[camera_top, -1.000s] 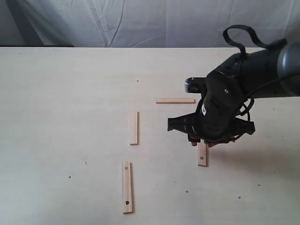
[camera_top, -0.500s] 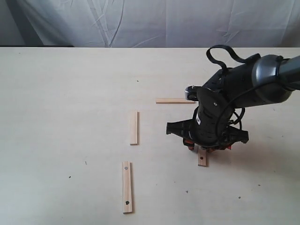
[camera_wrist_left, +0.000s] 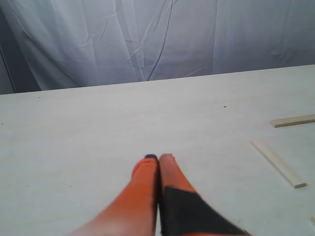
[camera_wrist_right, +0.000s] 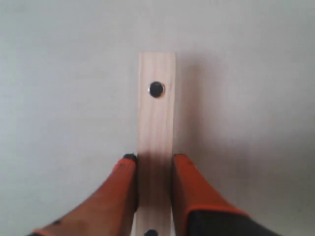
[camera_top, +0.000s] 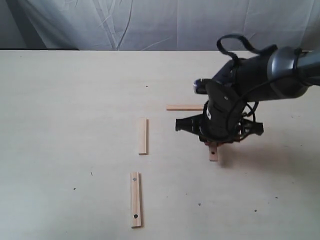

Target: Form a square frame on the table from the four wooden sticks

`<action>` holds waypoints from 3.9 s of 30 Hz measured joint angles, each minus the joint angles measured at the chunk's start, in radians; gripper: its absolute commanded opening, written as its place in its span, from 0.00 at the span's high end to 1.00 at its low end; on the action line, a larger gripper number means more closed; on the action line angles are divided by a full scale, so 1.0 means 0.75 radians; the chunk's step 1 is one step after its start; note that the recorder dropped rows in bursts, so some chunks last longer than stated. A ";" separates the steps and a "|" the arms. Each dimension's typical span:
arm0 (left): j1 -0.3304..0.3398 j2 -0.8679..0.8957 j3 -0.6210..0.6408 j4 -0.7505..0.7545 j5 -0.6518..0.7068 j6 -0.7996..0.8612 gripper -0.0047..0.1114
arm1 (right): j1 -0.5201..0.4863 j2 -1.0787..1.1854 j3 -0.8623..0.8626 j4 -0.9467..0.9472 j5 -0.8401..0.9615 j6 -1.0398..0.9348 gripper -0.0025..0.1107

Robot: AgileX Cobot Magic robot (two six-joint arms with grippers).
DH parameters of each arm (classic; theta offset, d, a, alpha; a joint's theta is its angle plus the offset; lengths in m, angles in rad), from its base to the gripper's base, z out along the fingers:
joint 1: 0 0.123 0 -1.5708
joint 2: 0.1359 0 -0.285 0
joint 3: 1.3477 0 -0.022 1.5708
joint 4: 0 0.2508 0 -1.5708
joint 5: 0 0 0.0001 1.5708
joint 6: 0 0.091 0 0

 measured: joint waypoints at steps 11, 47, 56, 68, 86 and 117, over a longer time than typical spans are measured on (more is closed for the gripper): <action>0.000 0.000 0.000 0.000 0.000 0.000 0.96 | -0.107 0.091 -0.307 0.057 0.047 -0.266 0.98; 0.000 0.000 0.000 0.000 0.000 0.000 0.96 | -0.167 0.272 -0.360 0.166 -0.070 -0.346 0.58; 0.000 0.000 0.000 0.000 0.000 0.000 0.96 | -0.291 0.058 -0.362 0.493 0.079 -0.456 0.92; 0.000 0.000 0.000 0.000 0.000 0.000 0.96 | -0.364 -0.262 -0.097 0.482 0.197 -0.679 0.98; 0.000 0.000 0.000 0.000 -0.007 0.000 0.96 | -0.552 -0.429 -0.009 0.604 0.353 -1.029 0.98; 0.000 0.275 -0.427 -0.294 -0.257 0.035 0.96 | -0.613 -0.477 0.138 0.759 0.145 -1.086 0.98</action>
